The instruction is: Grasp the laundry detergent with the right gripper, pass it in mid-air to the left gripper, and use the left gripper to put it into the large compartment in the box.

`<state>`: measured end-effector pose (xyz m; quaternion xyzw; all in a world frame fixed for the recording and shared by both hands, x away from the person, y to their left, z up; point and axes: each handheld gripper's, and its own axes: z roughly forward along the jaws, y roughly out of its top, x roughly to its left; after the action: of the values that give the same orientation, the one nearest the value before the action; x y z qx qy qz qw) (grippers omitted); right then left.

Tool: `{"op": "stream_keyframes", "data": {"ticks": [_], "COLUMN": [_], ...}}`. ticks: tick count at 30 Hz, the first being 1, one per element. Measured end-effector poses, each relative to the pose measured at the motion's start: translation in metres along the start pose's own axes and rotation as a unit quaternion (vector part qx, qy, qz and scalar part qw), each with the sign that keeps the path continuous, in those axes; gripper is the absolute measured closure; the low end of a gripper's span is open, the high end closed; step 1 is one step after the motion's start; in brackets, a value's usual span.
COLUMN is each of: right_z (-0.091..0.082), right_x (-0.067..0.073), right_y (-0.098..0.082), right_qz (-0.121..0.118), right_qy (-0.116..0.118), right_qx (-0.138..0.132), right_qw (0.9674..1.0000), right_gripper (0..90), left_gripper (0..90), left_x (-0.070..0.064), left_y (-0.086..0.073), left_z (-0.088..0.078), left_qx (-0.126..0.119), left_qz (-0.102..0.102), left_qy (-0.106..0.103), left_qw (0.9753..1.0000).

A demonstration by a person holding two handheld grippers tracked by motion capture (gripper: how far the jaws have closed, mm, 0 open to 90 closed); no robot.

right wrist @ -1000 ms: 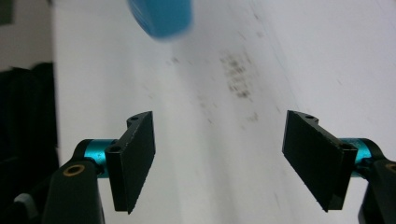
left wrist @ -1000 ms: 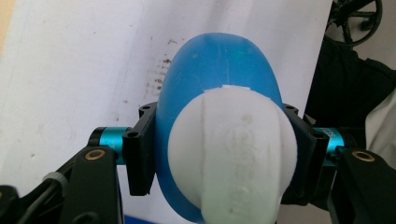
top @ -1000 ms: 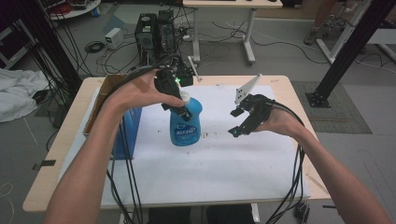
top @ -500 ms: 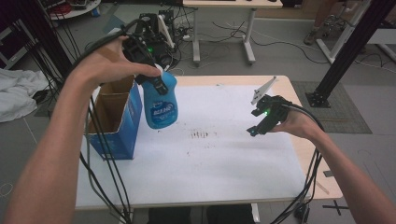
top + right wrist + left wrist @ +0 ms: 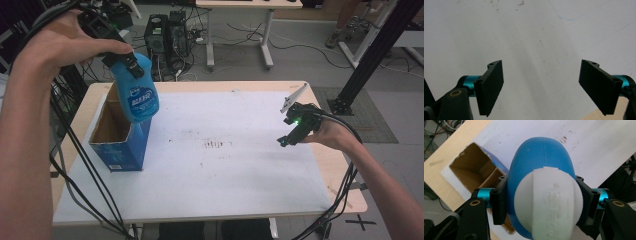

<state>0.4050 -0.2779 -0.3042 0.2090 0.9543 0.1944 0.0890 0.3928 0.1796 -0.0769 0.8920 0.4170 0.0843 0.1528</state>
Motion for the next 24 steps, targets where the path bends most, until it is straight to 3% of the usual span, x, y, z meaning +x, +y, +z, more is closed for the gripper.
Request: {"op": "stream_keyframes", "data": {"ticks": [7,13,15,16,24], "right_z": [0.002,0.003,0.003,0.003,0.006], "right_x": [-0.001,0.000,0.001,0.001,0.006], "right_y": [-0.004,-0.006,-0.006,-0.006,-0.006], "right_qz": [0.008,0.008,0.008,0.008,-0.001], "right_qy": [-0.009,-0.014,-0.015,-0.015,-0.016], "right_qx": [0.018,0.018,0.019,0.019,0.021], "right_qw": [0.9998,0.9997,0.9997,0.9997,0.9997], "right_gripper": [19.1,19.1,19.1,19.2,19.2], "left_gripper": [38.0,38.1,38.0,38.0,38.2], "left_x": [0.017,0.029,0.029,0.034,0.047], "left_y": [-0.016,-0.027,-0.027,-0.032,-0.043], "left_z": [-0.006,-0.006,-0.006,-0.002,0.019], "left_qx": [0.005,0.004,0.004,0.009,0.017], "left_qz": [-0.032,-0.061,-0.061,-0.085,-0.115], "left_qy": [0.025,0.032,0.032,0.035,0.041], "left_qw": [0.9992,0.9976,0.9976,0.9958,0.9924]}}
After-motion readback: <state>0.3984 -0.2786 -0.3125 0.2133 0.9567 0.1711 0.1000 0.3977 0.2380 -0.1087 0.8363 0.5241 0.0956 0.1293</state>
